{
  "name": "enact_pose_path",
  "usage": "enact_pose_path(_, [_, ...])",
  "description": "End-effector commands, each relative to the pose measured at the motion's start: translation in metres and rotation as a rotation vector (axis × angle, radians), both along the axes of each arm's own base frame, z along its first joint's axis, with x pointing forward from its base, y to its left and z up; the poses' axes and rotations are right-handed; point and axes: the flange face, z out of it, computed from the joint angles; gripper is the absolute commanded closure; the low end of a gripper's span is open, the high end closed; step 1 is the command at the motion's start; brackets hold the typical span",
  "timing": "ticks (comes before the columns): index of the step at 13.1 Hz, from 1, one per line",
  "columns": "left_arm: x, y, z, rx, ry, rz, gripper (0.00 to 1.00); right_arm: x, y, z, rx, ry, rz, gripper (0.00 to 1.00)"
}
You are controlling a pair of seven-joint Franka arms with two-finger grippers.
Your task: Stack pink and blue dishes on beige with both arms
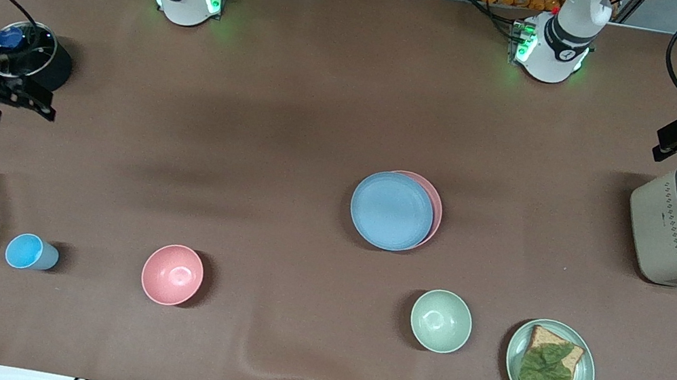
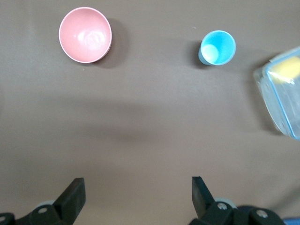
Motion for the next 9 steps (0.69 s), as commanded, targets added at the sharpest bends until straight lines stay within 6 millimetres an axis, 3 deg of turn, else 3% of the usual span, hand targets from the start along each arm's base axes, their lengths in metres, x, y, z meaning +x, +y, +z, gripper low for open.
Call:
enact_pose_path(1, [-0.0022, 0.0047, -0.0068, -0.008, 0.022, -0.011, 0.00, -0.0296, 0.0024, 0.0231, -0.016, 0.018, -0.094, 0.00])
enact_pose_path(9, [0.0017, 0.0116, -0.0115, -0.008, 0.034, 0.002, 0.00, -0.0361, 0.0000, 0.0292, -0.016, 0.034, -0.105, 0.00])
